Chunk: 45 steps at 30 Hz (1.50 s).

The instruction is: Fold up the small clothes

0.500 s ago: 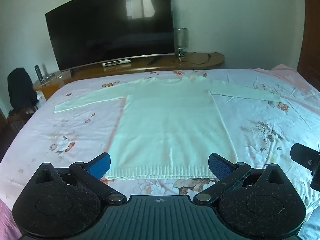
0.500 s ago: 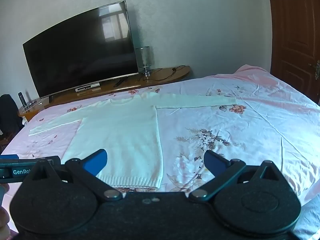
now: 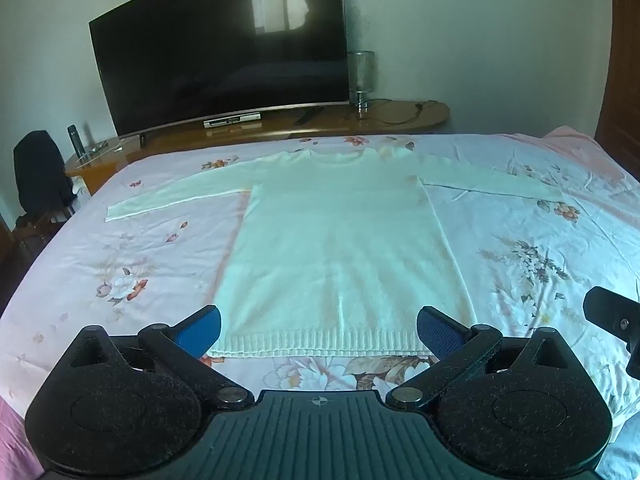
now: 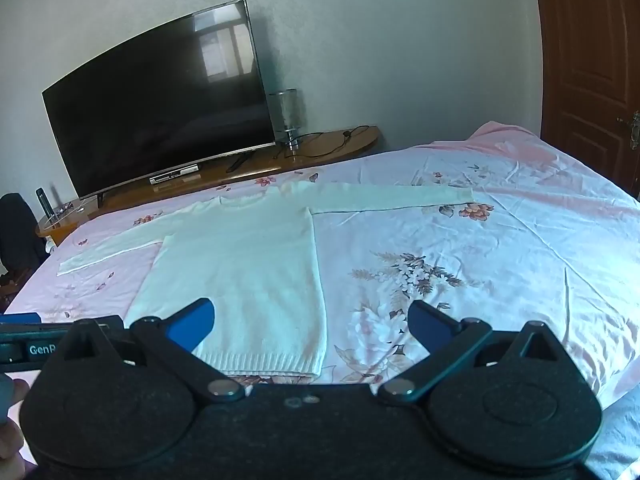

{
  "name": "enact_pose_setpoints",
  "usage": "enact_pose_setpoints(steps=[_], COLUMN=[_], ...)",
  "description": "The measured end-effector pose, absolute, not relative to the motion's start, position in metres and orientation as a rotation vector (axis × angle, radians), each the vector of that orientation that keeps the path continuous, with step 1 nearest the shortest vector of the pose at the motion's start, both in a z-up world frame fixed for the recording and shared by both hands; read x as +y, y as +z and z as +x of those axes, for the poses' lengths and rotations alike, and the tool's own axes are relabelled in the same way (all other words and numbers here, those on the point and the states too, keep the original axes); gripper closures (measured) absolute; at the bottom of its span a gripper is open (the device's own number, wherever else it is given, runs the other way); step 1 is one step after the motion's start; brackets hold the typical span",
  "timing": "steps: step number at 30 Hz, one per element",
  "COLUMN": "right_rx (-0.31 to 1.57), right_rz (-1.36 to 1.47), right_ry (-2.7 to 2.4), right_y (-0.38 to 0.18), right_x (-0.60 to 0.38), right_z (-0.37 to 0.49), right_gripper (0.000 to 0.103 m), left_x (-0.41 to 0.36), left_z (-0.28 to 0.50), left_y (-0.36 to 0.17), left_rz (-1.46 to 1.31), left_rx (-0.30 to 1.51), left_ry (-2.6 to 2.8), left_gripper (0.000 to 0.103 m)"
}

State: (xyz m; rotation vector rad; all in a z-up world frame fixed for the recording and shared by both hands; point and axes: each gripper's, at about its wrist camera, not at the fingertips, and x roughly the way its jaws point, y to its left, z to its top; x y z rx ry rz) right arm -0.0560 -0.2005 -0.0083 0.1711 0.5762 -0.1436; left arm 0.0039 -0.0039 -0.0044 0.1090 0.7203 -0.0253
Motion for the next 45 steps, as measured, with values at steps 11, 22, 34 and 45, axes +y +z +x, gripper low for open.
enact_pose_setpoints(steps=[11, 22, 34, 45], right_rx=[0.583, 0.58, 0.58, 0.583], right_rz=[0.179, 0.178, 0.176, 0.173], right_ry=[-0.146, -0.143, -0.143, -0.143], right_y=[-0.004, -0.005, -0.005, -0.005], right_x=[-0.199, -0.199, -0.199, -0.198], right_z=[-0.053, -0.051, -0.05, -0.047], right_gripper=[0.0, 0.0, 0.0, 0.0], left_x=[-0.004, -0.003, 0.001, 0.004], left_z=[0.008, 0.01, 0.01, 0.017], left_y=[-0.003, -0.006, -0.007, -0.009], left_rz=[0.105, 0.106, 0.102, 0.101], left_rx=[0.721, 0.714, 0.714, 0.721], left_ry=[-0.018, -0.009, -0.003, 0.006], left_gripper=[0.0, 0.0, 0.0, 0.0])
